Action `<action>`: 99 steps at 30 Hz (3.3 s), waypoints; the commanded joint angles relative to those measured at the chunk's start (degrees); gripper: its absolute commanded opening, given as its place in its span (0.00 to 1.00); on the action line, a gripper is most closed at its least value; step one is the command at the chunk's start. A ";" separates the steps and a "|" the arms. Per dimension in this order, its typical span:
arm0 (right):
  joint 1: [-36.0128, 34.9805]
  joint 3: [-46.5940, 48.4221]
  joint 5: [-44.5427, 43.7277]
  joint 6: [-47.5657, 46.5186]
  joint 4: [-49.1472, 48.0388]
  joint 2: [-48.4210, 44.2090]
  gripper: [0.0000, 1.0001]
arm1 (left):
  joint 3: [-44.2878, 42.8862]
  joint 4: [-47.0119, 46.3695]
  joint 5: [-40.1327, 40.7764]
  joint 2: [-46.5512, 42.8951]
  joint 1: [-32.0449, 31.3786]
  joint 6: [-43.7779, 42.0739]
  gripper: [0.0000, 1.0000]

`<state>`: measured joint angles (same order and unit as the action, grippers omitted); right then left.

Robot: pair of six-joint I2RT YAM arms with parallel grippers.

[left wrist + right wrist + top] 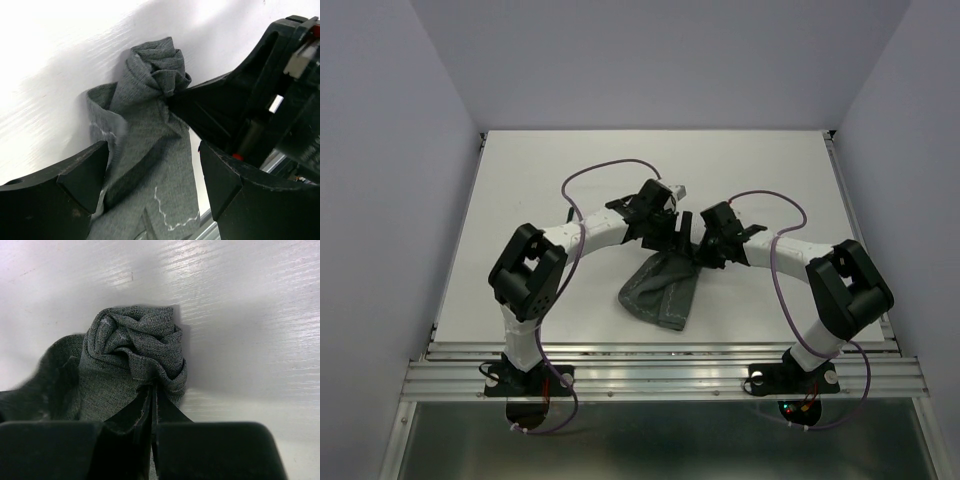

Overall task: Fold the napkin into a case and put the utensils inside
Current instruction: Fold the 2/3-rectangle-folded napkin at the center of the board.

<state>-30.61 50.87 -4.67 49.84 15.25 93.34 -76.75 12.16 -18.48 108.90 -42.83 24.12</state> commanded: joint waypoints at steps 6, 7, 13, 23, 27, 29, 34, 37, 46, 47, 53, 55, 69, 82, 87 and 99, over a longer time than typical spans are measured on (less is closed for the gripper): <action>0.99 -0.34 -0.34 0.69 -0.39 0.09 0.03 | 2.92 2.87 2.22 -8.18 2.49 -0.65 0.96; 0.99 -0.16 -0.26 0.78 -0.48 0.09 0.03 | 3.44 2.78 2.31 -8.35 2.66 -0.57 0.97; 0.99 0.28 -0.17 0.60 -0.39 0.09 0.03 | 7.30 2.34 6.25 -11.86 4.59 3.37 0.99; 0.99 1.42 -0.17 0.96 -0.30 -0.97 0.03 | 24.95 3.65 11.63 -30.40 7.41 15.07 0.86; 0.99 1.69 -0.17 1.22 -0.22 -1.32 0.03 | 32.44 2.87 8.38 -38.84 7.41 18.68 0.87; 0.99 1.95 -0.25 1.48 -0.13 -1.49 0.03 | 36.75 0.07 4.96 -42.10 7.41 19.47 0.86; 1.52 2.48 -0.25 1.75 0.14 -1.49 0.04 | 41.68 -3.73 -0.76 -45.71 3.82 17.03 0.89; 1.52 2.65 0.10 1.83 0.13 -1.58 0.03 | 42.12 -2.67 -0.86 -44.05 2.32 16.48 0.89; 1.52 1.87 -0.87 2.98 1.10 -3.34 0.04 | 42.83 -9.08 1.43 -37.64 0.73 18.25 0.72; 1.52 1.60 -0.87 3.50 1.19 -3.95 0.04 | 42.30 -9.17 2.47 -36.93 0.64 17.98 0.69; 1.52 -1.82 -1.13 6.57 2.07 -8.60 0.05 | 39.67 -9.70 5.73 -32.00 0.73 16.66 0.32; 1.52 -3.05 -1.66 7.54 2.51 -11.77 0.06 | 38.79 -9.88 6.52 -30.16 0.73 15.97 0.18; 1.52 -9.65 -5.08 10.36 5.93 -21.17 0.47 | 24.55 -4.69 10.57 -19.70 5.99 6.12 0.32; 1.52 -6.14 -3.69 5.09 8.49 -20.40 0.44 | 20.32 3.48 15.58 -26.62 8.03 5.93 0.65; 1.52 -4.65 -2.46 4.13 6.73 -18.29 0.43 | 23.74 3.92 15.13 -31.20 7.94 7.87 0.65; 1.52 9.13 -2.80 -0.80 2.78 -3.44 0.33 | 25.69 3.83 14.18 -31.03 8.02 9.46 0.60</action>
<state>-29.58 52.84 -6.02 51.64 21.82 84.75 -51.59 16.25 -3.44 78.41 -34.68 33.06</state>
